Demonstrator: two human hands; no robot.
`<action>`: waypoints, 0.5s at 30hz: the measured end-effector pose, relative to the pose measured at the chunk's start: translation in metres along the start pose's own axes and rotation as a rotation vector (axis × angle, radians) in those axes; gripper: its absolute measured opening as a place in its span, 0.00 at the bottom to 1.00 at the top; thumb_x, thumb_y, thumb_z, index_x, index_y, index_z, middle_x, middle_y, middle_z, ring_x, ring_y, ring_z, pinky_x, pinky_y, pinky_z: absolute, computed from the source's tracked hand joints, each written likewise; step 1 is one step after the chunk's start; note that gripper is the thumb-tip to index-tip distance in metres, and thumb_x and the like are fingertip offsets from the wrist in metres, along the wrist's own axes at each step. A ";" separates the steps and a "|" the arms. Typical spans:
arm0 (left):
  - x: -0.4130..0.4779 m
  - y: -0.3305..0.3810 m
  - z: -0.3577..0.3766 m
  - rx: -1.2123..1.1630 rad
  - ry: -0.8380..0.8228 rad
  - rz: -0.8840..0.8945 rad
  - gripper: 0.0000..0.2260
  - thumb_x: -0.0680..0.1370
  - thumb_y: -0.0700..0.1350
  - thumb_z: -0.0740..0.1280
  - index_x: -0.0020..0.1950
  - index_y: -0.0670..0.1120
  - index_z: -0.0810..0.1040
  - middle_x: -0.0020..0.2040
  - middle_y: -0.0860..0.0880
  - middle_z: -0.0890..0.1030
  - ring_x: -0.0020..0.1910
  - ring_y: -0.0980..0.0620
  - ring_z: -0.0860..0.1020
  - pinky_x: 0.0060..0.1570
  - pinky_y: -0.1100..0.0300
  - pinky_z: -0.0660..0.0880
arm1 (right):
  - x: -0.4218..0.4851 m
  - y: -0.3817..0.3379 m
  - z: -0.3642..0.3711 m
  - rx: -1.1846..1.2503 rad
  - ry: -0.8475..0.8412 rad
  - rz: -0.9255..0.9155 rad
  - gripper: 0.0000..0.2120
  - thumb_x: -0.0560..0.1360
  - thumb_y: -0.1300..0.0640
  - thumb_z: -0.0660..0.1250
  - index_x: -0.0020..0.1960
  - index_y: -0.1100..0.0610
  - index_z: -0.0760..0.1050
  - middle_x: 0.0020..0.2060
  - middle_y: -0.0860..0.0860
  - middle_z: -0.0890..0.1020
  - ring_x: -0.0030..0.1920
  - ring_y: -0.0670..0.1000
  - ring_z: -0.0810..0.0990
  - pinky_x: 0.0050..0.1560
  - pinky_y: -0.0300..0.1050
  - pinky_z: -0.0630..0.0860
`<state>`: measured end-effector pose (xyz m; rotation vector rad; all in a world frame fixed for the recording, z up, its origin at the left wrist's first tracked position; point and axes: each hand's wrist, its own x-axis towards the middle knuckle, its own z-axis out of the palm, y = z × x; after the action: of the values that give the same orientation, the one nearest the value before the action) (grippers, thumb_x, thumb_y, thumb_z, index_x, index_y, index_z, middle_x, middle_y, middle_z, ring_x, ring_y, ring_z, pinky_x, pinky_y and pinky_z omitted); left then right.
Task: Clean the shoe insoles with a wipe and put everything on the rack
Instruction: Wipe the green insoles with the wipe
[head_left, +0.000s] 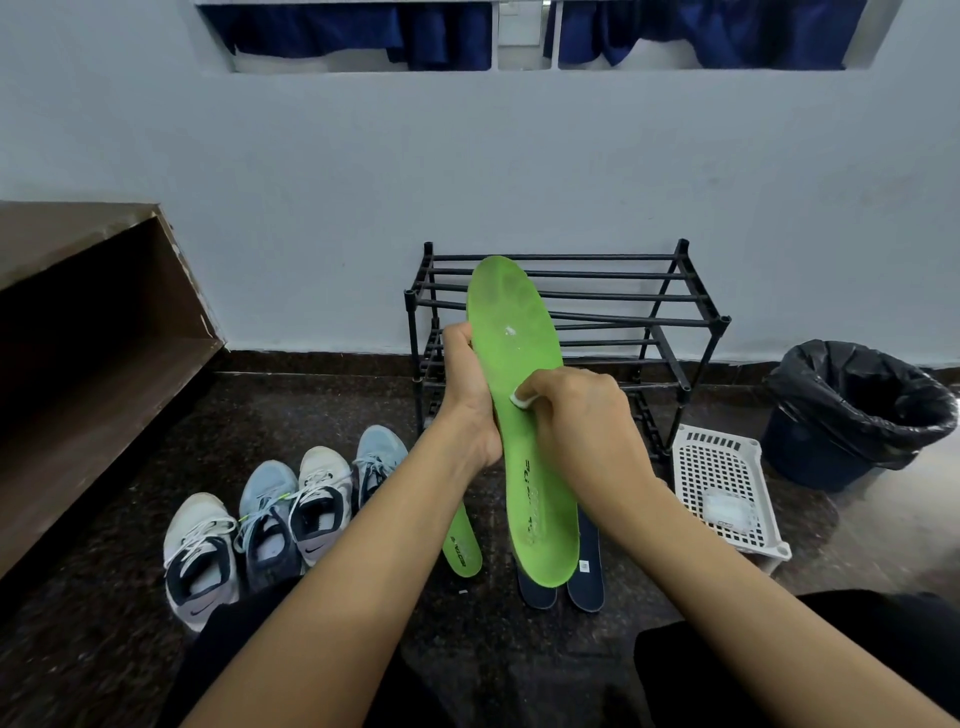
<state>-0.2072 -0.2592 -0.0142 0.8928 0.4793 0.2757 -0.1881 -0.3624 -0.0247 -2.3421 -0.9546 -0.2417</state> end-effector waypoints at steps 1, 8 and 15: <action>0.000 0.000 0.000 -0.020 -0.009 0.004 0.21 0.75 0.57 0.52 0.40 0.43 0.74 0.39 0.42 0.76 0.35 0.45 0.76 0.34 0.59 0.71 | -0.002 0.000 0.000 0.004 -0.016 -0.002 0.16 0.73 0.68 0.62 0.51 0.52 0.81 0.47 0.55 0.82 0.48 0.58 0.79 0.49 0.49 0.75; 0.002 -0.005 -0.004 0.036 -0.001 -0.049 0.33 0.78 0.67 0.47 0.44 0.42 0.80 0.36 0.43 0.82 0.32 0.46 0.81 0.35 0.60 0.75 | -0.008 -0.001 0.005 0.008 -0.030 -0.023 0.16 0.73 0.69 0.62 0.51 0.53 0.82 0.47 0.54 0.83 0.51 0.59 0.79 0.52 0.50 0.75; -0.003 -0.009 0.006 0.070 -0.019 -0.112 0.28 0.79 0.65 0.48 0.36 0.46 0.76 0.29 0.47 0.78 0.27 0.49 0.75 0.32 0.61 0.69 | 0.003 0.006 -0.002 -0.066 0.026 0.011 0.15 0.74 0.67 0.60 0.53 0.55 0.80 0.48 0.55 0.81 0.50 0.58 0.77 0.46 0.48 0.73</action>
<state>-0.2063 -0.2693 -0.0174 0.9320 0.5217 0.1482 -0.1813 -0.3650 -0.0250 -2.3977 -0.9346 -0.3025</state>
